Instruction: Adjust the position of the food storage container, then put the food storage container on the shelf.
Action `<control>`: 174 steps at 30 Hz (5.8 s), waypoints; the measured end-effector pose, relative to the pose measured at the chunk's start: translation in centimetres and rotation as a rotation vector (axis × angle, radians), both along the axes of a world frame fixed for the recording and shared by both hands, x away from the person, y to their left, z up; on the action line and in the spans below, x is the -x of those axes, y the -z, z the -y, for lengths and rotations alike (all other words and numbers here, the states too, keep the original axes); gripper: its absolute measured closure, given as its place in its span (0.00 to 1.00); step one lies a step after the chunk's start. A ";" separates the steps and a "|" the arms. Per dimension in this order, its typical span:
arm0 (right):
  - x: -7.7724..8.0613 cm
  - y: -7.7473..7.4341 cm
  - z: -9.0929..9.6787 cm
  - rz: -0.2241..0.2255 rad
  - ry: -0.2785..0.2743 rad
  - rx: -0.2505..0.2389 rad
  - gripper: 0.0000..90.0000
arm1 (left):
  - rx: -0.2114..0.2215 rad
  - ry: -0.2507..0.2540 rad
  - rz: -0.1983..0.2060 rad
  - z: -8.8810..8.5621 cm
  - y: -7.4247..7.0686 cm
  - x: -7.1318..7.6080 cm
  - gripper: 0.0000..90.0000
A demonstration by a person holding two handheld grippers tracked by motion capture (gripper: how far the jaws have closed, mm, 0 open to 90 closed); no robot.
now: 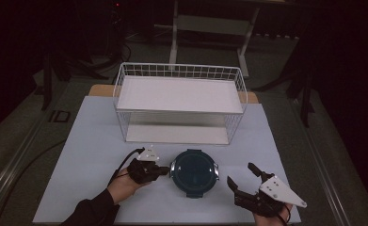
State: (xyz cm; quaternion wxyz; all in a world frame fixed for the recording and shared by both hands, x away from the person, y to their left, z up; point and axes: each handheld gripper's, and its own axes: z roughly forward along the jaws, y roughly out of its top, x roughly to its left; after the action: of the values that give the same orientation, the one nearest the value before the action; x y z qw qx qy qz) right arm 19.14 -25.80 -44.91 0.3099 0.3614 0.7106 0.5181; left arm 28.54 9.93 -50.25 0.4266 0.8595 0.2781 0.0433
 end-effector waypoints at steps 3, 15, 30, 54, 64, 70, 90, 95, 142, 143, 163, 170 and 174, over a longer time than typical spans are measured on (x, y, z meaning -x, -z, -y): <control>0.1 0.0 0.0 0.010 0.008 -0.003 0.20 | -0.001 0.009 0.007 0.5 0.0 -0.1 1.00; 0.1 -0.1 0.2 0.022 0.010 -0.019 0.18 | 0.003 0.030 0.012 1.7 0.0 -0.4 1.00; 0.1 -0.1 -0.2 0.036 0.006 0.034 0.15 | 0.013 0.033 0.016 2.8 0.1 -0.7 0.99; 0.1 -1.4 -0.7 0.072 -0.037 -0.005 0.12 | 0.222 -0.008 0.010 1.2 -7.4 1.3 0.01; -0.3 -1.4 -0.7 0.071 -0.068 -0.002 0.11 | 0.267 -0.106 -0.221 2.1 -3.5 -2.4 0.03; -0.2 -1.1 -0.8 0.054 -0.068 0.016 0.11 | 0.258 -0.167 -0.403 2.4 -1.2 -3.6 0.03; -0.3 -0.8 -0.8 0.027 -0.076 0.020 0.11 | 0.261 -0.207 -0.764 3.1 1.2 -5.0 0.54; -0.4 -0.8 -0.7 0.007 -0.074 0.022 0.11 | 0.281 -0.196 -0.806 2.9 1.6 -5.2 0.58; -6.4 5.2 3.0 -0.814 -0.238 -0.365 0.60 | 0.283 -0.100 -0.538 2.4 0.4 -0.8 0.63; -6.4 5.2 2.9 -0.818 -0.237 -0.374 0.60 | 0.284 -0.102 -0.544 2.4 0.4 -0.8 0.63; -8.2 3.5 0.3 -0.737 -0.296 -0.328 0.61 | 0.311 -0.147 -0.397 -0.5 -1.7 -0.4 0.63; -10.0 2.5 -1.0 -0.688 -0.319 -0.314 0.61 | 0.329 -0.177 -0.360 -1.7 -2.4 -1.2 0.64; -11.1 2.4 -1.6 -0.655 -0.341 -0.302 0.61 | 0.326 -0.187 -0.335 -2.3 -2.6 -1.8 0.64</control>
State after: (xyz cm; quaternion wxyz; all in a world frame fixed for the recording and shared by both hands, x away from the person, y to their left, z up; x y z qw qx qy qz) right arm 30.22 -24.19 -47.28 -0.0803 0.4258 0.7374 0.5181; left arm 30.36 12.26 -47.61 0.5019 0.7449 0.4267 -0.1057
